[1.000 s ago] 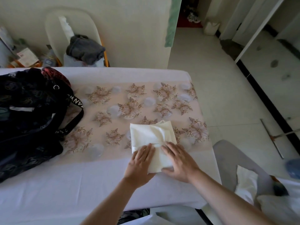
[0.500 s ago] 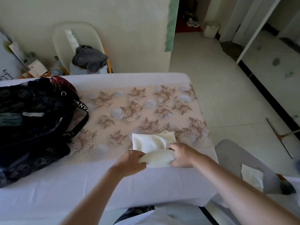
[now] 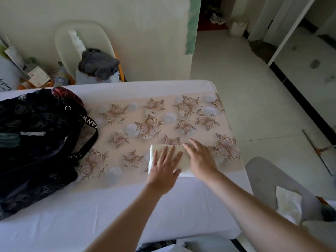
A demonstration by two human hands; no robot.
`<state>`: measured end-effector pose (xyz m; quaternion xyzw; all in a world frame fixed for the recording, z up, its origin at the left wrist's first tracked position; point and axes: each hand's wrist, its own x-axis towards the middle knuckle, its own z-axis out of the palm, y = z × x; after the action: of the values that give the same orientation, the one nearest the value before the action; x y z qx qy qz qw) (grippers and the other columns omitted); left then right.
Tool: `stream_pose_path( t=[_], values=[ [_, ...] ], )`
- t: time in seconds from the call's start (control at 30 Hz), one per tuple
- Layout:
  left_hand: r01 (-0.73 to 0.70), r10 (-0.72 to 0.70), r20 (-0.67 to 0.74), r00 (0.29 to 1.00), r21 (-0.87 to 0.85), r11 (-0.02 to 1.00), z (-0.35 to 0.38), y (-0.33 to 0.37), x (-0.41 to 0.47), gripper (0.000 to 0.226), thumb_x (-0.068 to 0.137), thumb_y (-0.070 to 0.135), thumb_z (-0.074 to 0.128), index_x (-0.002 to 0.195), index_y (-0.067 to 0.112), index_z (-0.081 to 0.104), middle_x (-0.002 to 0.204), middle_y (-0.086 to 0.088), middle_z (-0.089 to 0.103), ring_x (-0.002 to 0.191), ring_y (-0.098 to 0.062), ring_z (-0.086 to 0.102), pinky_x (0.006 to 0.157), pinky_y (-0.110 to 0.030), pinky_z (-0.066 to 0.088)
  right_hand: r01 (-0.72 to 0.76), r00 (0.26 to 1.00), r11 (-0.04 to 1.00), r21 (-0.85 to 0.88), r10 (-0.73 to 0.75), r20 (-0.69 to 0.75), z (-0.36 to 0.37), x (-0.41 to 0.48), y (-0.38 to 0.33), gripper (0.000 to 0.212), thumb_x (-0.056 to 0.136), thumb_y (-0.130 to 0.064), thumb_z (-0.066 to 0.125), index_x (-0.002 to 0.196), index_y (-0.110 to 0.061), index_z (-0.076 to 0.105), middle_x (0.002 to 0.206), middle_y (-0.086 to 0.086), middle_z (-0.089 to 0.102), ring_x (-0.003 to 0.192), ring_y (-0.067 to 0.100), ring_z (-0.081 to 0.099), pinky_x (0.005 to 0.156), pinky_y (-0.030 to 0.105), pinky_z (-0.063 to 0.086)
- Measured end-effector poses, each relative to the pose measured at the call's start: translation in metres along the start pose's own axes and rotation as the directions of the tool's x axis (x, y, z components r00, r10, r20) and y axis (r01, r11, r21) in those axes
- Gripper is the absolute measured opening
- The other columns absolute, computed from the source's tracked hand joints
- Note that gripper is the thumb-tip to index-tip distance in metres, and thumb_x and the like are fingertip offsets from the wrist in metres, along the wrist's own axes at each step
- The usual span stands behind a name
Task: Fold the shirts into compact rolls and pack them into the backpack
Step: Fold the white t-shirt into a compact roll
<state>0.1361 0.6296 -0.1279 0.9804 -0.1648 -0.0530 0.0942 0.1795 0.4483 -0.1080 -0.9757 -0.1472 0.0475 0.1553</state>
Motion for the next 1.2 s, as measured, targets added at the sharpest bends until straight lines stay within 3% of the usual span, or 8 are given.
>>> stream_pose_path(
  t=[0.17,0.4,0.57,0.7,0.83,1.0,1.1,1.2],
  values=[
    [-0.003,0.005,0.041,0.999,-0.046,0.999,0.009,-0.024,0.011,0.062,0.101,0.06,0.015,0.157,0.032,0.016,0.164,-0.004,0.012,0.151,-0.027,0.012,0.122,-0.049,0.014,0.084,0.985,0.996,-0.03,-0.079,0.151,0.021,0.001,0.001,0.075,0.095,-0.055,0.017,0.16,-0.019,0.007,0.166,0.008,0.012,0.153,0.024,0.01,0.124,0.038,0.007],
    [0.142,-0.104,0.201,0.974,-0.187,0.972,0.012,-0.042,0.022,0.07,0.091,0.07,0.003,0.153,0.04,-0.009,0.163,0.004,-0.017,0.148,-0.013,-0.022,0.122,-0.042,-0.008,0.055,0.998,0.998,-0.033,-0.054,0.034,0.043,0.009,0.005,0.065,0.094,-0.052,0.038,0.151,-0.018,0.037,0.15,0.011,0.045,0.141,0.032,0.038,0.116,0.048,0.031],
    [0.26,-0.192,0.204,0.96,-0.39,0.883,0.0,-0.05,0.033,0.068,0.098,0.053,0.043,0.156,0.028,0.018,0.165,0.001,0.004,0.151,-0.014,-0.005,0.122,-0.035,0.001,0.06,0.997,0.972,-0.229,-0.046,0.067,0.022,0.052,-0.014,0.057,0.087,-0.054,0.025,0.115,-0.016,0.057,0.099,0.012,0.066,0.092,0.033,0.062,0.081,0.042,0.048],
    [0.43,-0.43,0.148,0.891,-0.582,0.69,-0.011,-0.038,0.03,0.076,0.091,0.027,0.064,0.155,0.021,0.023,0.163,0.0,0.015,0.148,-0.021,0.01,0.12,-0.037,0.016,0.076,0.997,0.976,-0.205,-0.074,0.02,0.038,0.033,-0.011,0.055,0.097,-0.047,0.03,0.145,-0.021,0.041,0.131,0.011,0.057,0.118,0.034,0.053,0.103,0.049,0.04],
    [0.665,-0.625,0.327,0.709,-0.605,0.438,-0.02,-0.039,0.037,0.099,0.075,0.038,0.077,0.153,0.024,0.016,0.147,-0.004,0.035,0.131,-0.029,0.038,0.104,-0.043,0.041,-0.063,0.99,0.994,-0.085,0.052,-0.13,0.055,0.002,-0.009,0.056,0.098,-0.042,0.034,0.148,-0.019,0.043,0.141,0.013,0.05,0.13,0.036,0.046,0.112,0.051,0.03],
    [0.739,-0.589,0.498,0.637,-0.613,0.281,-0.031,-0.043,0.05,0.056,0.074,0.05,0.078,0.114,0.018,0.054,0.105,-0.001,0.062,0.093,-0.021,0.059,0.074,-0.031,0.048,-0.045,0.991,0.996,-0.081,0.035,-0.129,0.059,0.003,-0.006,0.056,0.097,-0.043,0.035,0.145,-0.016,0.046,0.135,0.014,0.053,0.125,0.037,0.048,0.111,0.052,0.03],
    [0.727,-0.515,0.56,0.649,-0.656,0.203,-0.036,-0.049,0.053,0.045,0.076,0.037,0.08,0.112,0.012,0.066,0.1,-0.003,0.069,0.088,-0.021,0.063,0.077,-0.032,0.052,-0.064,0.997,0.997,-0.052,0.061,-0.056,0.054,0.003,-0.01,0.057,0.096,-0.047,0.034,0.144,-0.019,0.043,0.14,0.012,0.049,0.13,0.036,0.046,0.113,0.052,0.029],
    [0.646,-0.413,0.514,0.751,-0.701,0.303,-0.05,-0.052,0.048,0.032,0.08,0.025,0.077,0.11,0.018,0.068,0.097,-0.002,0.07,0.086,-0.02,0.065,0.073,-0.035,0.056,-0.04,0.999,0.987,0.158,0.042,-0.011,0.024,0.012,-0.01,0.063,0.083,-0.05,0.047,0.14,-0.023,0.04,0.153,0.009,0.035,0.143,0.028,0.033,0.116,0.047,0.029]
  ],
)
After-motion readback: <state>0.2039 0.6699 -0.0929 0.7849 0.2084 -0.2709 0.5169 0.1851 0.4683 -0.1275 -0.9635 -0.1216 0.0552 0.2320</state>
